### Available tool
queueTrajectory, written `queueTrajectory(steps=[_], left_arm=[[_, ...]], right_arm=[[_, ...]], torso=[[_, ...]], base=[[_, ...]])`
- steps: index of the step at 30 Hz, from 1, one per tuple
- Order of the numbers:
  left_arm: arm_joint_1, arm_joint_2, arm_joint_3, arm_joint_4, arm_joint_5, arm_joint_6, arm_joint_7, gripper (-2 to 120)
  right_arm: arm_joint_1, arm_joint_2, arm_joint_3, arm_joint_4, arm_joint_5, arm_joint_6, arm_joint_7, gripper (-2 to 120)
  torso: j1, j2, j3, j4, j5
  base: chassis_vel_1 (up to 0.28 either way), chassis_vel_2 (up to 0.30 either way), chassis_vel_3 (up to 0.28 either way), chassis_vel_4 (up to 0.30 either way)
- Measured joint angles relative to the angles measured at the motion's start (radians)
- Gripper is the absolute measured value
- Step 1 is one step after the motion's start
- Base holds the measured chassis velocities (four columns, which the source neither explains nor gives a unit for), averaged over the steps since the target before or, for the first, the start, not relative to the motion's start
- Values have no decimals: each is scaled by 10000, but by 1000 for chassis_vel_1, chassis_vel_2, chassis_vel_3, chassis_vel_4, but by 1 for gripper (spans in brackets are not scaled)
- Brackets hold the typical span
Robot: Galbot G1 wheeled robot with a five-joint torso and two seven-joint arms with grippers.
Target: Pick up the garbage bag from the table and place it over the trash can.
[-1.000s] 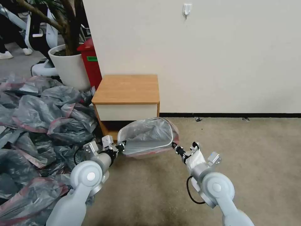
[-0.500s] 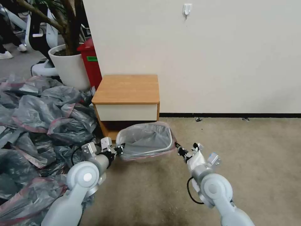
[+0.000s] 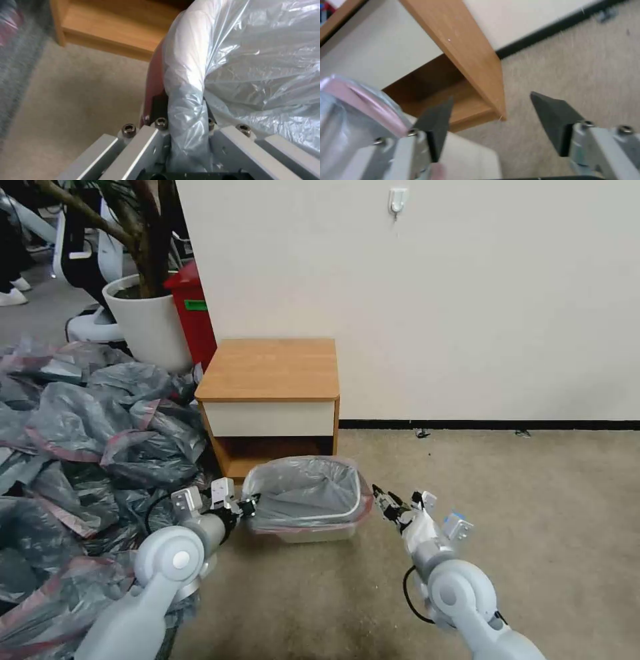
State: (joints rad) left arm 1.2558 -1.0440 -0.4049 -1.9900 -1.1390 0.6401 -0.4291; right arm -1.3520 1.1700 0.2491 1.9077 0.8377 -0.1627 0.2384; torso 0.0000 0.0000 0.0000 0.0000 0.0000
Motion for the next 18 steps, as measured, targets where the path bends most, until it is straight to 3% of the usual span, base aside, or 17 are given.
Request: queueTrajectory(steps=[2, 6, 8, 13, 18], left_arm=[[-21, 321, -123, 87, 106, -77, 333, 3], [1, 580, -293, 156, 240, -187, 954, 3], [44, 812, -443, 259, 369, -248, 1662, 3], [221, 1240, -747, 616, 896, -579, 3345, 3], [355, 1443, -873, 665, 1012, -738, 3644, 3]], right_arm=[[-149, -446, 39, -247, -402, 471, -1242, 78], [-140, -813, 43, -535, -352, 794, -2311, 86], [8, -1143, -9, -814, 44, 929, -3414, 90], [573, -1766, -279, -1258, 1058, 823, -5283, 88], [1013, -2236, -403, -1666, 1577, 651, -7217, 79]], torso=[[0, 0, 0, -1, 0], [0, 0, 0, -1, 0], [0, 0, 0, -1, 0], [0, 0, 0, 0, 0], [-1, 0, 0, 1, 0]], base=[[0, 0, 0, 0], [0, 0, 0, 0], [0, 0, 0, 0], [0, 0, 0, 0], [0, 0, 0, 0]])
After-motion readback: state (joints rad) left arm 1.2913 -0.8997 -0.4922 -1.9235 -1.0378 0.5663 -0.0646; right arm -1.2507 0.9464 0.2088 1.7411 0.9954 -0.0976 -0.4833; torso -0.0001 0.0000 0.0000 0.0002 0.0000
